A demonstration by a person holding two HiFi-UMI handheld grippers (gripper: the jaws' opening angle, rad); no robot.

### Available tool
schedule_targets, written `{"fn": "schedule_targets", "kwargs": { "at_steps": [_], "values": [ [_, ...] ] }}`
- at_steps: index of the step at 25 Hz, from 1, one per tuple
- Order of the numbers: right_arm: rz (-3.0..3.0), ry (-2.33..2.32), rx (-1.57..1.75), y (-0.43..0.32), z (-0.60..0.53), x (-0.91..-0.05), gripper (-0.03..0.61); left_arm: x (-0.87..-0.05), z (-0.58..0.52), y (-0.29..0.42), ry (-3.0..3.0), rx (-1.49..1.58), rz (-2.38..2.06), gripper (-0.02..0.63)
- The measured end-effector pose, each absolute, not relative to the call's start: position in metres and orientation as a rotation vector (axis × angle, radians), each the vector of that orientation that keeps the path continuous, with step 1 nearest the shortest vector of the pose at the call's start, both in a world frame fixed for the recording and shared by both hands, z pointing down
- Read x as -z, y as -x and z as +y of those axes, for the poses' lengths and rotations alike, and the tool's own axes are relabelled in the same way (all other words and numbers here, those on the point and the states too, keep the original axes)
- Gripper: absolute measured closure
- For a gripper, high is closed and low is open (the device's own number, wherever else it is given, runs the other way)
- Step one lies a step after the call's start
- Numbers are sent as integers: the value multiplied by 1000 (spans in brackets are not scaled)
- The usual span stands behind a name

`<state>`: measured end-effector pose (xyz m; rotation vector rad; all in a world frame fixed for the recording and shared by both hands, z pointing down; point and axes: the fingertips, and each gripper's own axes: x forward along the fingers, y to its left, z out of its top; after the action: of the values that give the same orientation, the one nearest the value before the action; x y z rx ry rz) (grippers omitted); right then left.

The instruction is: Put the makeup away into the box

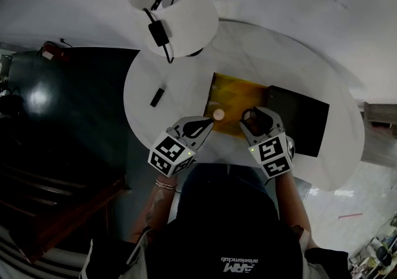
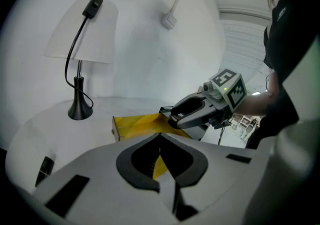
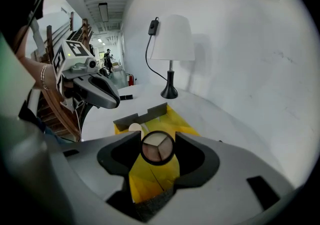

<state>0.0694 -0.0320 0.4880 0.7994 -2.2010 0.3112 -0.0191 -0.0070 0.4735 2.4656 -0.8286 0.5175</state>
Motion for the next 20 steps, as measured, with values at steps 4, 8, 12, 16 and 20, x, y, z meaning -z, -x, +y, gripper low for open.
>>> {"fn": "schedule_targets", "kwargs": {
  "at_steps": [4, 8, 12, 16, 20],
  "values": [
    [-2201, -771, -317, -58, -38, -493, 350, -478, -11, 29, -2444, -511, -840, 597],
    [-2198, -748, -328, -48, -44, -497, 350, -483, -17, 39, -2441, -518, -844, 597],
    [-2194, -737, -328, -41, -52, -501, 350, -487, -25, 47, -2429, -520, -848, 597],
    [-2182, -731, -332, -35, -60, -506, 350, -491, -33, 56, -2417, -526, -860, 597],
    [-2176, -717, -347, -27, -65, -512, 350, -496, -39, 66, -2394, -528, -866, 597]
  ]
}}
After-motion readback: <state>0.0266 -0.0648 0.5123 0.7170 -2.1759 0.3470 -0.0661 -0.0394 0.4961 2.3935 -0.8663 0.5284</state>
